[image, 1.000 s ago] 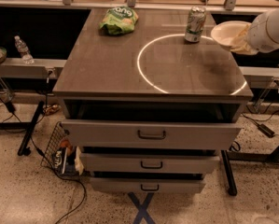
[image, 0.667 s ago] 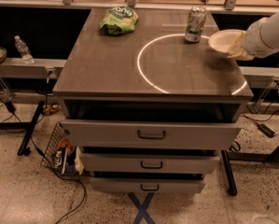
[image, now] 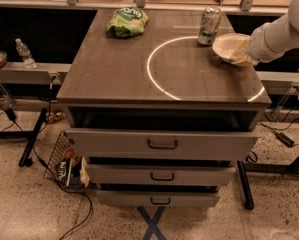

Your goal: Move paper bowl near 7up can

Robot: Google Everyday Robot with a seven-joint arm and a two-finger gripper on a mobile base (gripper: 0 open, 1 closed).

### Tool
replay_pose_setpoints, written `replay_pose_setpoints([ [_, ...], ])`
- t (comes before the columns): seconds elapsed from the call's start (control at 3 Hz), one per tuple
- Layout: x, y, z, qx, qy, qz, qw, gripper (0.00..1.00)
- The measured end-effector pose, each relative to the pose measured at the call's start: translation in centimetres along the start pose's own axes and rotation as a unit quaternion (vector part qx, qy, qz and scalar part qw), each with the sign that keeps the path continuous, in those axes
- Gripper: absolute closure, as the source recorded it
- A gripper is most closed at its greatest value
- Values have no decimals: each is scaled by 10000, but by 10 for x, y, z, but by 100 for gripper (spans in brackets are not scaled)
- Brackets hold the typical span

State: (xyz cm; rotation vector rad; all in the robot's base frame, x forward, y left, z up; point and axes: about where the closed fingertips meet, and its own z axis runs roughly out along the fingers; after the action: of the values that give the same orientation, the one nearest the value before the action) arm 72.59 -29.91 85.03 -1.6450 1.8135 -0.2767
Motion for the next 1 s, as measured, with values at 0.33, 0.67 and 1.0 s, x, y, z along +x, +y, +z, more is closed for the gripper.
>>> replay_pose_setpoints([
  [0.33, -14, -14, 7, 83, -159, -87, 9998, 30],
  [0.67, -22, -30, 5, 218, -265, -141, 9993, 1],
  [1.0, -25, -39, -1, 298, -293, -175, 9990, 0],
])
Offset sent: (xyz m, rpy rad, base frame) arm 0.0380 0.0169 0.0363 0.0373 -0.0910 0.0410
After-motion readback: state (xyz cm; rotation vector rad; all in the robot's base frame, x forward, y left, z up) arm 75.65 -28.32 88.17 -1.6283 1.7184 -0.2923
